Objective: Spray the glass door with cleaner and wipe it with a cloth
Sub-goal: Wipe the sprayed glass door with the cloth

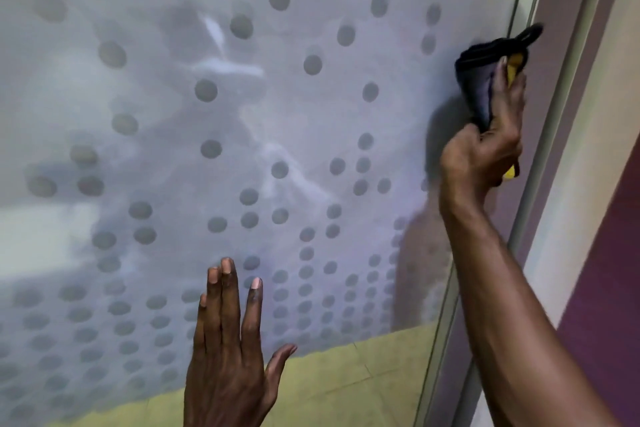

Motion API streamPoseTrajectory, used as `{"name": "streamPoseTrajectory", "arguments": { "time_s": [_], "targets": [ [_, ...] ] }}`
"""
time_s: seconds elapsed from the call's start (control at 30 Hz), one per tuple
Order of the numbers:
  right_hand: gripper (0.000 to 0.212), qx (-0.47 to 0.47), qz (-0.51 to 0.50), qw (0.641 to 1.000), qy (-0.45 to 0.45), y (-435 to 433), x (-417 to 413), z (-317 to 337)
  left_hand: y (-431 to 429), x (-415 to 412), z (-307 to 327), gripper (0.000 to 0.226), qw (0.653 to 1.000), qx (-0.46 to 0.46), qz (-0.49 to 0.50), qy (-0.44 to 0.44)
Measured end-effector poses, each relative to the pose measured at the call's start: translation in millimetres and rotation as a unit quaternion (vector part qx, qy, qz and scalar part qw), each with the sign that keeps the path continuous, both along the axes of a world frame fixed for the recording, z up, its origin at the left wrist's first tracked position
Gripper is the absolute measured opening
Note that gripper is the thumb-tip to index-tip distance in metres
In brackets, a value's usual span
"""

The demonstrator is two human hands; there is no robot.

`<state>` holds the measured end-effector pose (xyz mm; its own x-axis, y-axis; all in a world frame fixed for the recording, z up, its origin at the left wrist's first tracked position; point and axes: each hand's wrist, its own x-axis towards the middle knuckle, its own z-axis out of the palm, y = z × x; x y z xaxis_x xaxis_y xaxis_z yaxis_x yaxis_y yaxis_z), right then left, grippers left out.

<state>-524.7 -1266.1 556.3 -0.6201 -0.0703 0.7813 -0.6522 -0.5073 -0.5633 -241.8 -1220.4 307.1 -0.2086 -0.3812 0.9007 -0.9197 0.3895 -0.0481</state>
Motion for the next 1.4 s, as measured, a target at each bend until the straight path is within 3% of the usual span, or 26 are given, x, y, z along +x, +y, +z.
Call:
{"name": "streamPoseTrajectory", "arguments": {
  "time_s": [0.07,0.13,0.23,0.3,0.33,0.4,0.47,0.57,0.63,0.7,0.87,1.17,1.4],
  "targets": [
    [0.097,-0.004,-0.011,0.999,0.048,3.5,35.5,4.7,-0.6,3.2,0.7,0.101,1.0,0.002,0.004,-0.001],
    [0.092,-0.001,-0.028,0.974,0.227,11.5,73.7,-14.7,-1.7,3.5,1.5,0.102,1.0,0.0,0.003,-0.004],
    [0.076,0.01,-0.02,0.853,0.522,29.8,110.7,-52.8,-1.9,1.3,1.9,0.105,1.0,0.001,-0.004,0.002],
    [0.068,-0.002,-0.052,0.789,0.612,32.3,107.1,-62.2,0.2,0.9,3.3,0.107,1.0,0.004,-0.009,0.007],
    [0.066,-0.011,-0.07,0.784,0.617,29.5,97.9,-59.3,1.3,1.8,3.6,0.107,1.0,0.001,-0.01,0.006],
    [0.066,-0.024,-0.095,0.823,0.559,21.5,77.1,-43.4,3.8,8.3,3.6,0.105,1.0,-0.007,-0.005,0.008],
    [0.067,-0.03,-0.106,0.889,0.444,13.0,52.3,-18.3,6.5,20.3,5.6,0.105,1.0,-0.012,0.009,0.022],
    [0.094,-0.009,-0.09,0.975,0.202,4.0,32.1,23.9,10.7,44.7,11.1,0.113,0.998,-0.018,0.021,0.053],
    [0.098,-0.001,-0.055,0.997,0.054,2.7,42.2,47.8,14.0,57.6,15.7,0.118,0.997,-0.023,0.03,0.067],
    [0.099,0.0,-0.049,0.999,0.003,1.5,69.9,59.4,17.9,69.7,19.0,0.121,0.996,-0.017,0.036,0.083],
    [0.101,-0.023,-0.075,0.993,0.082,4.3,167.0,52.4,25.8,97.4,21.5,0.124,0.992,-0.016,0.067,0.11],
    [0.086,-0.056,0.032,0.963,0.263,34.8,327.7,32.2,30.7,145.4,6.2,0.13,0.983,0.012,0.107,0.147],
    [0.078,0.001,0.063,0.902,0.427,52.2,407.3,28.1,31.0,170.8,-2.9,0.145,0.969,0.123,0.151,0.151]
  ]
}}
